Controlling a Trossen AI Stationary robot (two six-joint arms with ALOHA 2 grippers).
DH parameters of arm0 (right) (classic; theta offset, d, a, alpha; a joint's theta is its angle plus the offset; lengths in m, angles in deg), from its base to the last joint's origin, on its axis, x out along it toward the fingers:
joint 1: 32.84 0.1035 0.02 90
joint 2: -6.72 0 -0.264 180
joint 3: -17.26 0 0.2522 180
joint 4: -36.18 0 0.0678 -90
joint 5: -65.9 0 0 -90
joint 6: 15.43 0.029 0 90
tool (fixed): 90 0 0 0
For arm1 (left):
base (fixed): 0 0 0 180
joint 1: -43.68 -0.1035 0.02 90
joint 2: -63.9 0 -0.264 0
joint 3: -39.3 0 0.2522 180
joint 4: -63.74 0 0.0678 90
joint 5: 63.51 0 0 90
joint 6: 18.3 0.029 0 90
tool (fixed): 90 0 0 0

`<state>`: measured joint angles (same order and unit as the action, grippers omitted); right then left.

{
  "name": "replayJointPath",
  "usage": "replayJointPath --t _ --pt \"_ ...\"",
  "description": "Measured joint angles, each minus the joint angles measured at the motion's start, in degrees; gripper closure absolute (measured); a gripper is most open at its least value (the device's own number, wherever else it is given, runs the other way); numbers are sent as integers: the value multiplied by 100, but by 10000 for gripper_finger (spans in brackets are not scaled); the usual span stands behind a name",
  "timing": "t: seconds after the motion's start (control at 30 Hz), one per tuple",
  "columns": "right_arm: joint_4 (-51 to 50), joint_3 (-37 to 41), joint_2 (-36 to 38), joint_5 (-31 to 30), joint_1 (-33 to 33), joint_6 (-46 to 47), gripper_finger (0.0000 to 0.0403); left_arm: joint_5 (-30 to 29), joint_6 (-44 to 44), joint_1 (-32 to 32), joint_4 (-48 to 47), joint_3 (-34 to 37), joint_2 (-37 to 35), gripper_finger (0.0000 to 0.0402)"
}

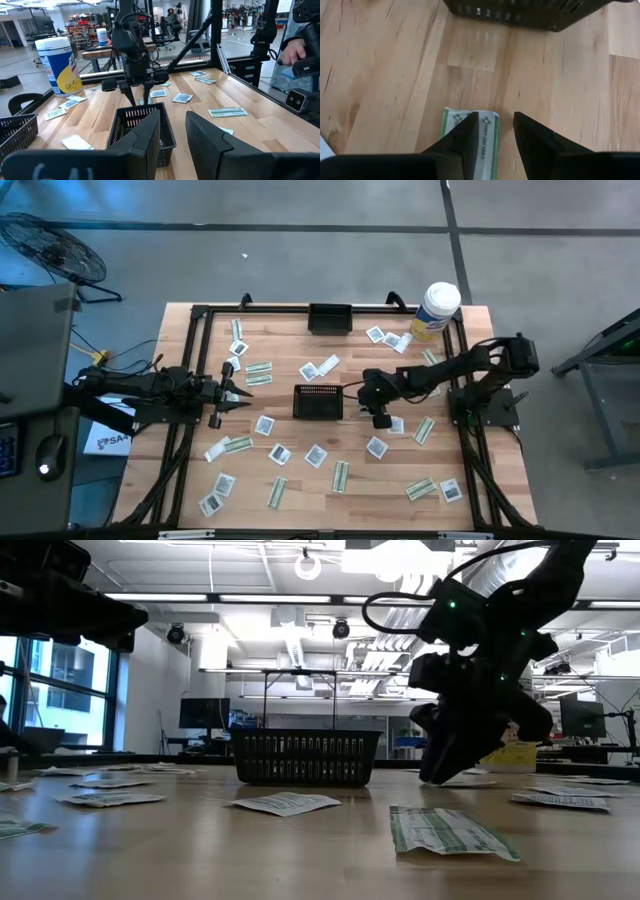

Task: Pick & Place First Aid Supplies
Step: Put the bandage into the bottom black basket

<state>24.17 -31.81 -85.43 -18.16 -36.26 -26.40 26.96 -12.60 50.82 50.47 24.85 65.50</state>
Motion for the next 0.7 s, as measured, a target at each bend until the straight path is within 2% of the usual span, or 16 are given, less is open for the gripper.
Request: replayJointPath --t 0.27,0.7 --pt "-12 0 0 57 0 42 307 0 0 0 1 0 1 309" --pt "-44 4 -2 6 4 60 372 -1 0 0 -1 0 0 309"
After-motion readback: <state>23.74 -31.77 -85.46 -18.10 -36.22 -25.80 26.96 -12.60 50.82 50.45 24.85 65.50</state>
